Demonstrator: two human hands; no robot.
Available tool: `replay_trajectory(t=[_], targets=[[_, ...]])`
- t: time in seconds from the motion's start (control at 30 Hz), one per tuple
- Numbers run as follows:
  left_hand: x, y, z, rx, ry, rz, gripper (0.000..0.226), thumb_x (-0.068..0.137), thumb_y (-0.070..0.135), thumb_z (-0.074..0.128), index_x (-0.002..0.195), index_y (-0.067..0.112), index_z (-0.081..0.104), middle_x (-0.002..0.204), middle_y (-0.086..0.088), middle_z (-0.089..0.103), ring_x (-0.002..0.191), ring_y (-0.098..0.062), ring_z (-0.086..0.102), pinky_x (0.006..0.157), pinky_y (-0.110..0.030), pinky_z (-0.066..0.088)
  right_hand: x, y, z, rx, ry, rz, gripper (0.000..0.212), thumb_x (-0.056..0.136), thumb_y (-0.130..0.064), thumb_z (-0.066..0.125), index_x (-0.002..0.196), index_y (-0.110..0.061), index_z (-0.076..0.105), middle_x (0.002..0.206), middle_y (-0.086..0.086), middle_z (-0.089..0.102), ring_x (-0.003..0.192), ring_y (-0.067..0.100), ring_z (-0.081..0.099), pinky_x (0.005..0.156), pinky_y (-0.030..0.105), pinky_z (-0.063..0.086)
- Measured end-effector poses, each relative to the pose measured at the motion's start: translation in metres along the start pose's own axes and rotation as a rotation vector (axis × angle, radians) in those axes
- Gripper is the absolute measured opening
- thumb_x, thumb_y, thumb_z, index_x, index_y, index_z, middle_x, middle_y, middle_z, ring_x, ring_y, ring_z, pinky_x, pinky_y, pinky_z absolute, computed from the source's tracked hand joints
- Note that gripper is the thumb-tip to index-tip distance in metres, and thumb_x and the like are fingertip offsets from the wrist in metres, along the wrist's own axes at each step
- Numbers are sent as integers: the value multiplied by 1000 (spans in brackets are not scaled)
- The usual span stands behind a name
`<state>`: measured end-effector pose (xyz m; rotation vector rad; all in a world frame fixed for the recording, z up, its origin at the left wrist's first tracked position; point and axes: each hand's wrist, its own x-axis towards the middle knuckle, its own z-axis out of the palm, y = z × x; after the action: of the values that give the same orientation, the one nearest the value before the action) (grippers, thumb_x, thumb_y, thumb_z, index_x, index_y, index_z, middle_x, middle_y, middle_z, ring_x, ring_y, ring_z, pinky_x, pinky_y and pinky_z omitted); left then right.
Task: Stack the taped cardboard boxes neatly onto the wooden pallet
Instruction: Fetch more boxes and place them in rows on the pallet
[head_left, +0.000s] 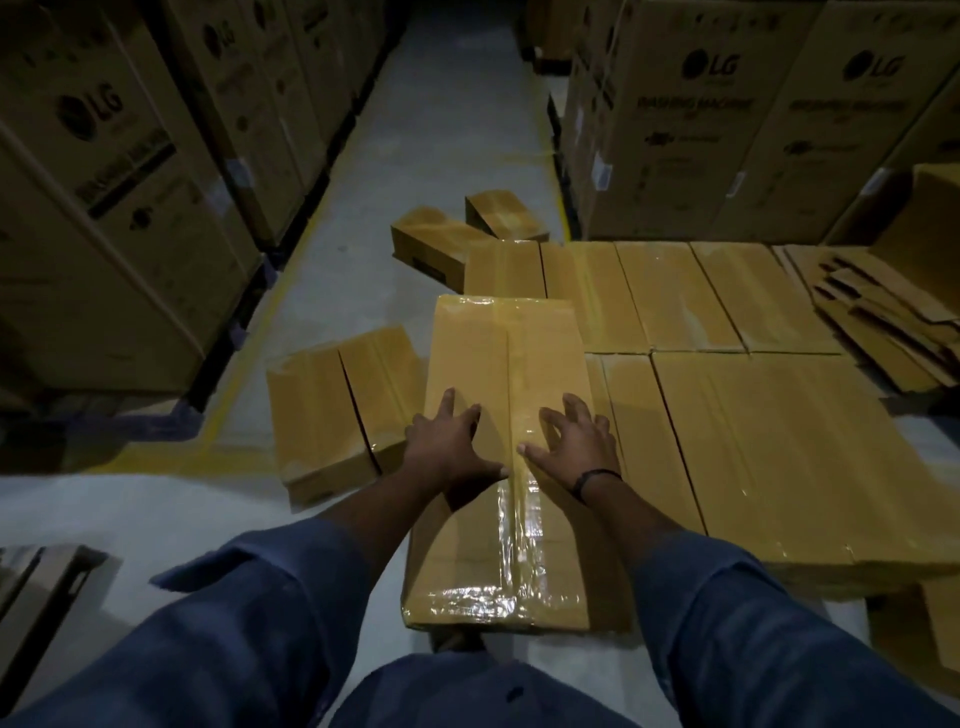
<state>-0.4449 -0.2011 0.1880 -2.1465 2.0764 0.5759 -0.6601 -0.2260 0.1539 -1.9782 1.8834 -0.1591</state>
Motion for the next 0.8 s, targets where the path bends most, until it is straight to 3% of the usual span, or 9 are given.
replay_trajectory(t=[0.8], targets=[[161, -56, 30, -161, -194, 62, 114, 70, 78, 74, 162, 34, 24, 173, -3, -2, 146, -54, 25, 113, -64, 37, 137, 10, 60, -5, -159, 109, 70, 85, -60, 70, 147, -37, 45, 167, -9, 12, 140, 34, 28, 112, 49, 38]])
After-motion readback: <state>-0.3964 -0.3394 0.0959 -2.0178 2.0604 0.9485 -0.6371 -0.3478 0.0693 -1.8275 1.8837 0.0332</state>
